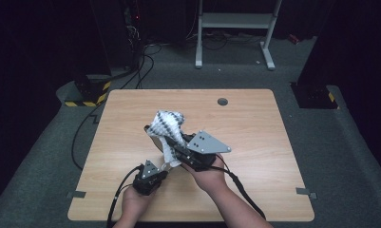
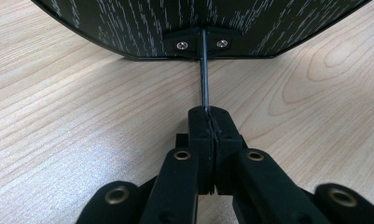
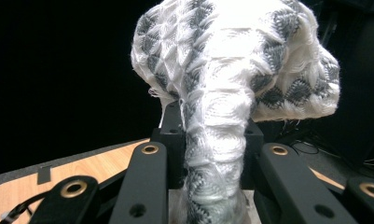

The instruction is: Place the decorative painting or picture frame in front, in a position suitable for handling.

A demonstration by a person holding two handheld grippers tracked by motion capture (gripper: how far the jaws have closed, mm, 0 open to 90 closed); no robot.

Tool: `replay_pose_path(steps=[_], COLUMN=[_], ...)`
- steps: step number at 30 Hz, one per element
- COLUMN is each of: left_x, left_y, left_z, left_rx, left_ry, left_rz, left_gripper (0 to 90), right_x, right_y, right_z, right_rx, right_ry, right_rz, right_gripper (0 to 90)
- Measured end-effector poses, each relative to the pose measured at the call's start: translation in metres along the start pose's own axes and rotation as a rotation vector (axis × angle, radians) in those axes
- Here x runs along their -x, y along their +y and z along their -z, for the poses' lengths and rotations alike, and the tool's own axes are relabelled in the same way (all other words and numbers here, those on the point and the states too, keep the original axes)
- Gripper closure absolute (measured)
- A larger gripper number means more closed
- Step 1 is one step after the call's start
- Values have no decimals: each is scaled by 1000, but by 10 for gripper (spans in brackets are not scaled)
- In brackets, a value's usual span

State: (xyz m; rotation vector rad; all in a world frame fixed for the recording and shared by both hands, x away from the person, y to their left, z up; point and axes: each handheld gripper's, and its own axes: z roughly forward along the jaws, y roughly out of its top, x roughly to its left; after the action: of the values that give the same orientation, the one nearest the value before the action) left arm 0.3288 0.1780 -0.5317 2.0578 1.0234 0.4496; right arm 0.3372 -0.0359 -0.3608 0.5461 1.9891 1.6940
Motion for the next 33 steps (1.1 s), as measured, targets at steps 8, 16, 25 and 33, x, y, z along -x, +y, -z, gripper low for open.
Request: replay_pose_path(steps=[8,16,25,33], left_x=[0,0,0,0], left_y=[0,0,0,0], left_z=[0,0,0,0], left_rx=[-3,-1,-2,-1], left_ry=[6,5,8,11], left_rz=[-13,-4,-7,-8], left_gripper=[885,885,885,884], right_x=[-1,1,4,14], right_y=[-17,-44,-79,-104], right_z=[23,37,53,63], right_rx=[15,-48,-105,-179], right_ry=[-6,-31,-51,-73], right_rz=[-13,-30,-53,-99], right_gripper=[739,790,805,810])
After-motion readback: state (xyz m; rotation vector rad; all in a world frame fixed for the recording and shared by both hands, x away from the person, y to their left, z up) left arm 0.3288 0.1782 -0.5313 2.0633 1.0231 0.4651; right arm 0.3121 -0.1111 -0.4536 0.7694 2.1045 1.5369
